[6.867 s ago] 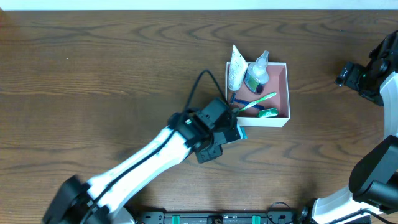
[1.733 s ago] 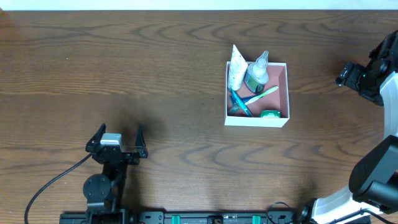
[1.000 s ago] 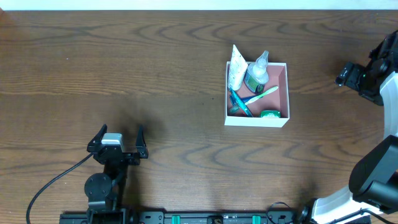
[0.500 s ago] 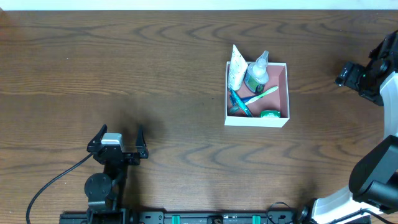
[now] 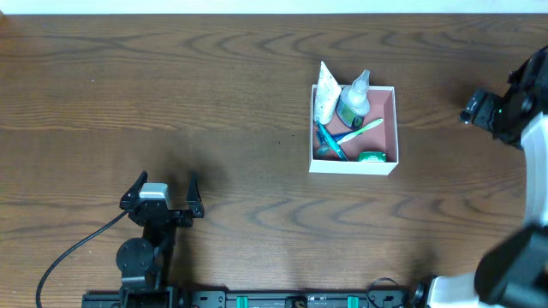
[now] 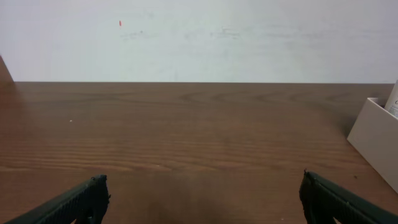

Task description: Pack container

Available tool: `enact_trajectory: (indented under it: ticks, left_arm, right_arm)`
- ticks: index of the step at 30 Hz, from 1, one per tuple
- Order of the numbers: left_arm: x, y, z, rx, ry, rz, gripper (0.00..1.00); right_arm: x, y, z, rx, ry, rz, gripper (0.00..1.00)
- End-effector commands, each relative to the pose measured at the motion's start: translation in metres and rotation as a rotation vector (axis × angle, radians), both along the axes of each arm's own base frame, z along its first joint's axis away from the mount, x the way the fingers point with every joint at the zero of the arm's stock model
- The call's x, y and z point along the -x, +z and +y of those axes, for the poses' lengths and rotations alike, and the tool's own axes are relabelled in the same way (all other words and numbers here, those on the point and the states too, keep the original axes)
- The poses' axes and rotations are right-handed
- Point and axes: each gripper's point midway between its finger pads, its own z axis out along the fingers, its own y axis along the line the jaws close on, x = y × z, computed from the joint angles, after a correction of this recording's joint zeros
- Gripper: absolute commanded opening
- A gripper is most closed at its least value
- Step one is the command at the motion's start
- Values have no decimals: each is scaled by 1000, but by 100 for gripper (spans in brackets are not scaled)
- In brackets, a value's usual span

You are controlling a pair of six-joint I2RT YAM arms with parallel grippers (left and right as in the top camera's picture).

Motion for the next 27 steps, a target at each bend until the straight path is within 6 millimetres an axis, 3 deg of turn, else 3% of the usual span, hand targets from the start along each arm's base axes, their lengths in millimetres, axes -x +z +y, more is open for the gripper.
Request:
enact_trajectory:
  ticks: [1,6,9,12,21,24,27]
  left_arm:
    - [0,-15,-1,6,-6,40,98]
    - [0,-15,-1,6,-6,40,98]
    - [0,-15,-1,6,-6,40,98]
    - [0,-15,-1,6,-6,40,98]
    - [0,-15,-1,6,-6,40,98]
    - [0,-15,-1,6,-6,40,98]
    - [0,-15,-1,6,-6,40,98]
  right_arm:
    - [16,41,21,37,31,-115,99]
    - [47,80,64,70,130,-255,99]
    - [64,97,93,78,209,-334,99]
    - [80,107,108,82,256,-393,99]
    - [128,120,114,113,261,-541,99]
    - [140,116,116,118,265,-571,99]
    - [151,99,117,119,265,-574,99]
